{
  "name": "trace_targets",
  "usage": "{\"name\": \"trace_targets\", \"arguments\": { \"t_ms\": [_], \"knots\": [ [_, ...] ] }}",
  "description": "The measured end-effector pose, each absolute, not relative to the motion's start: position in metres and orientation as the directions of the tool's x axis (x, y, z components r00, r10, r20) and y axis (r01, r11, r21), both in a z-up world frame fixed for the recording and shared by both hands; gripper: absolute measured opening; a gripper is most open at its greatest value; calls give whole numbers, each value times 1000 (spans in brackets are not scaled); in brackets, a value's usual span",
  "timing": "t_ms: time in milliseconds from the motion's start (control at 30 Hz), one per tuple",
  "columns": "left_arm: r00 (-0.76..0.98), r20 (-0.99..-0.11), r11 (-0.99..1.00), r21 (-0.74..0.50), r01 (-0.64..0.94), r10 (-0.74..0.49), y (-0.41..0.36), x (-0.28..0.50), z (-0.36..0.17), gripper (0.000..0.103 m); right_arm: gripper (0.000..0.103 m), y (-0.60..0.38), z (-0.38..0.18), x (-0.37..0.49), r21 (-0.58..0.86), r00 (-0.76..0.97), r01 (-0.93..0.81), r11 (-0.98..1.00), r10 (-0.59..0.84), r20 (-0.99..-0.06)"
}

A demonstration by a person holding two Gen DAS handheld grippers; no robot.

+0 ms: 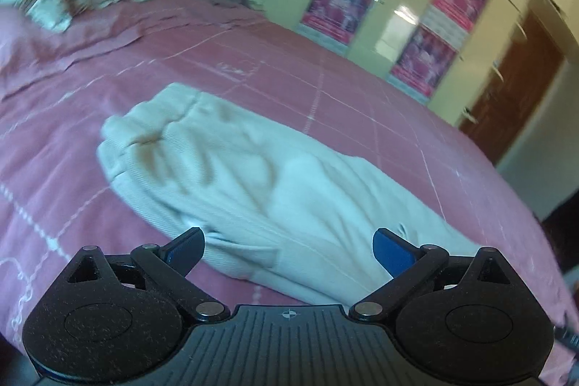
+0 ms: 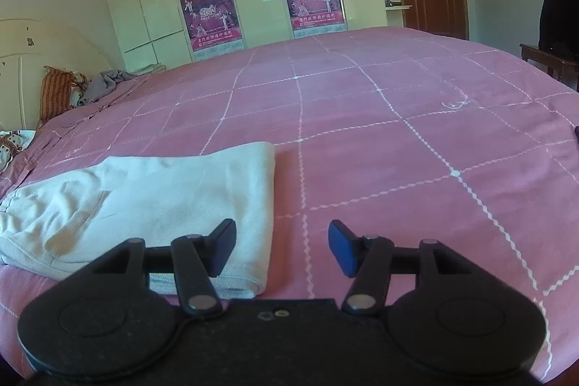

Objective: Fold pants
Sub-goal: 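Grasp the folded end of the pants with the left tool and lift it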

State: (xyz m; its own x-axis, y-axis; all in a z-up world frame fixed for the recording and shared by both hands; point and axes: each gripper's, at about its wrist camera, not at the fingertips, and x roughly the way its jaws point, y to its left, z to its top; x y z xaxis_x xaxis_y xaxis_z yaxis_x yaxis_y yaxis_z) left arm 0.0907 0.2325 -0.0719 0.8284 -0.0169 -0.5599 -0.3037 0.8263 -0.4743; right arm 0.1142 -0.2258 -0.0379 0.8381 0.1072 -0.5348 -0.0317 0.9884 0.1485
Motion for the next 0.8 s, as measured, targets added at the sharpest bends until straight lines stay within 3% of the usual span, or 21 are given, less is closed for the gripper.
{"name": "trace_targets", "arguments": {
  "t_ms": [100, 200, 400, 467, 533, 600, 667, 800],
  "knots": [
    [838, -543, 624, -676, -393, -61, 288, 89, -107, 98, 57, -225, -40, 114, 160, 839, -33, 987, 114, -531],
    [861, -501, 469, -783, -408, -88, 324, 100, -138, 98, 58, -225, -40, 114, 161, 838, -36, 986, 117, -533],
    [872, -474, 533, -773, -344, -125, 335, 155, -154, 98, 59, -222, -46, 117, 154, 826, -27, 988, 109, -553],
    [874, -457, 506, -799, -325, -161, 340, 166, -159, 13, 59, -225, -48, 120, 167, 820, -18, 986, 110, -562],
    [941, -301, 430, -878, -210, -157, 349, 153, -153, 16, 59, -226, -48, 121, 173, 818, -12, 985, 109, -564],
    [930, -335, 509, -833, -217, -151, 340, 155, -148, 16, 59, -229, -45, 121, 184, 825, -4, 983, 107, -555],
    [864, -480, 510, -787, -347, -152, 344, 167, -168, 16, 59, -234, -43, 123, 167, 836, 13, 986, 81, -543],
    [861, -479, 499, -796, -344, -171, 349, 177, -170, 19, 59, -244, -41, 133, 170, 842, 61, 984, 41, -538]
  ]
}}
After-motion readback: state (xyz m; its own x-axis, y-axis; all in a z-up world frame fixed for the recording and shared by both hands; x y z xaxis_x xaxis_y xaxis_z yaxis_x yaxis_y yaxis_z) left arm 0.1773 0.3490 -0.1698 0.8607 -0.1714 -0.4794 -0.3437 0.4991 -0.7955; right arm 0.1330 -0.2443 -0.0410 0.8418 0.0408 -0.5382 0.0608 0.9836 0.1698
